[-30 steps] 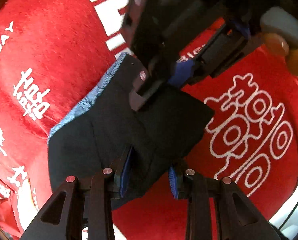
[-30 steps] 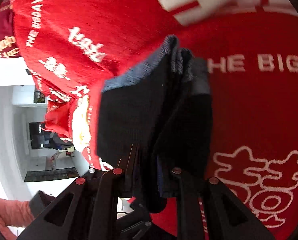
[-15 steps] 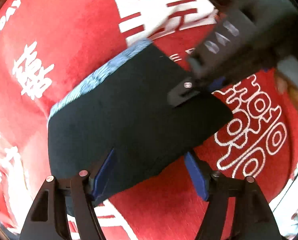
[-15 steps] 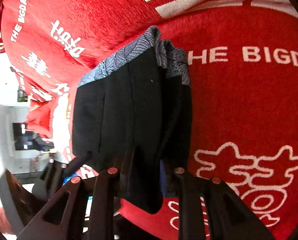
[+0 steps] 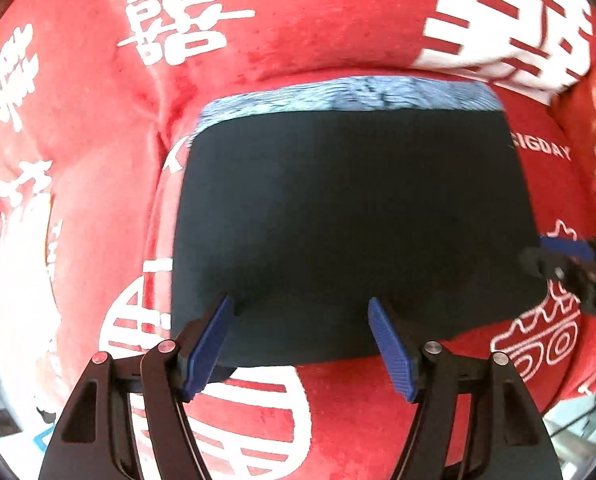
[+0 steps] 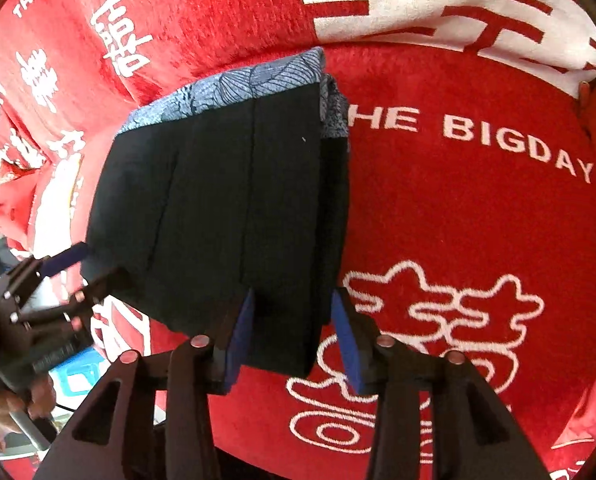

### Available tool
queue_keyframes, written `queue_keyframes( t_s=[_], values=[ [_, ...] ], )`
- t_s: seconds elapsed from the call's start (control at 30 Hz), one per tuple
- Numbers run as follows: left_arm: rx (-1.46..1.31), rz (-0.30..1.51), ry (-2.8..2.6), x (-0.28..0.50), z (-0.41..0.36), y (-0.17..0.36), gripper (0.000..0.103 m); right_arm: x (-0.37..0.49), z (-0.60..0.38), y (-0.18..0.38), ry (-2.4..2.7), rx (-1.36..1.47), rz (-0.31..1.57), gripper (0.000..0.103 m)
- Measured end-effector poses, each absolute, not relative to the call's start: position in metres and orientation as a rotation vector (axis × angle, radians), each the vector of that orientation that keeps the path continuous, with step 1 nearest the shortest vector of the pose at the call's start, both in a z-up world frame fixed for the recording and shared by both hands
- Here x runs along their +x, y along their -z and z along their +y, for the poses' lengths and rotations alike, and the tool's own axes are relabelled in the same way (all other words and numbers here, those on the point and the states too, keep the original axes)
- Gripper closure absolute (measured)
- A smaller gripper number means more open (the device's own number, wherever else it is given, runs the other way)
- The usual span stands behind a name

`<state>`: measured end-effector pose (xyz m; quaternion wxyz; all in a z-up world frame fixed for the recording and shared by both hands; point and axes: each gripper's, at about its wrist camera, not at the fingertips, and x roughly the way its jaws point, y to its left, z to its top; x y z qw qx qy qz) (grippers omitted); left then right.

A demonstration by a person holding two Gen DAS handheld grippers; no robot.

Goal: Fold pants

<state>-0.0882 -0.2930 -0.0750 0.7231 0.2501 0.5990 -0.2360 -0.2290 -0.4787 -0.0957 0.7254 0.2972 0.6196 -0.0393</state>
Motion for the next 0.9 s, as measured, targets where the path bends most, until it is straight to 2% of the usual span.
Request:
queue_keyframes(
  t_s=[0.4,0.43,0.5,0.7,0.9],
  values=[
    [0.545,1.350,0.472,-0.078,-0.294,0.091,0.032,-0.251,-0.476,0.081,0.171,0.557,1.388,0.049],
    [0.544,1.348,0.470,-0.077,-0.294,0.092,0.031,-0.252,-0.476,0.079,0.178,0.558,1.388,0.049],
    [0.546,1.338,0.459,-0.076,-0.294,0.093,0.021,-0.253,-0.477,0.075,0.198,0.553,1.379,0.049],
    [0.537,1.338,0.451,-0.073,-0.294,0.098,0.021,-0.244,-0.474,0.077,0.195,0.561,1.360,0.049],
    [0.544,1.344,0.442,-0.071,-0.296,0.102,0.021,-0.233,-0.468,0.093,0.189,0.507,1.373,0.036]
  ],
)
